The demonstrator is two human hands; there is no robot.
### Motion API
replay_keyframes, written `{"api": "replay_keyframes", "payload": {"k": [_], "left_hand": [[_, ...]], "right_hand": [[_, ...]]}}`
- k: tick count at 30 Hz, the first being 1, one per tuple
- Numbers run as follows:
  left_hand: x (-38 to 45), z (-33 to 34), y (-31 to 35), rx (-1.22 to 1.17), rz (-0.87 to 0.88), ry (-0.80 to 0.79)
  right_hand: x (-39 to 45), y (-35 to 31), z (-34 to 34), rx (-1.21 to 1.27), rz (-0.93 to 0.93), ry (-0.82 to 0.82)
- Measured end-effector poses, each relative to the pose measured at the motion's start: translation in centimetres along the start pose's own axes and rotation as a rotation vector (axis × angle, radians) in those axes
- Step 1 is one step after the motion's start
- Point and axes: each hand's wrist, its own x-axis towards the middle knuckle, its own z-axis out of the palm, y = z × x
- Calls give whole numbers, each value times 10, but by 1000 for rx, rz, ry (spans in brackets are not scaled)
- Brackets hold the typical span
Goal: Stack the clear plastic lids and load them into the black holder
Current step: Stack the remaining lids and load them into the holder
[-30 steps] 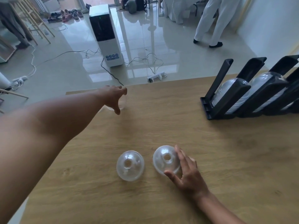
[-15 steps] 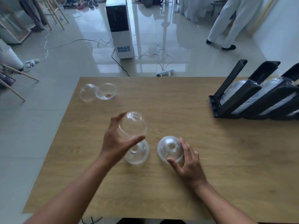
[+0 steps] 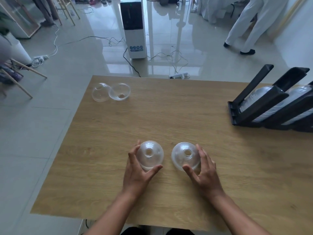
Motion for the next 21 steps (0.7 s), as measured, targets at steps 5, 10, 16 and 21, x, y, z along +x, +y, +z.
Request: {"api": "replay_keyframes", "payload": {"k": [5,10,16,21], "left_hand": [[3,1,-2,33,-37,19],[3,1,-2,56,-45,19],[3,1,-2,82,-59,10],[4,1,-8,109,-37,-1]], "right_hand": [[19,-18,-23,24,35,114],[125,-87,-36,-56,-160,48],[258,-200,27,-404,-249,-399],[318,-248,89,-593,-279,-553]]}}
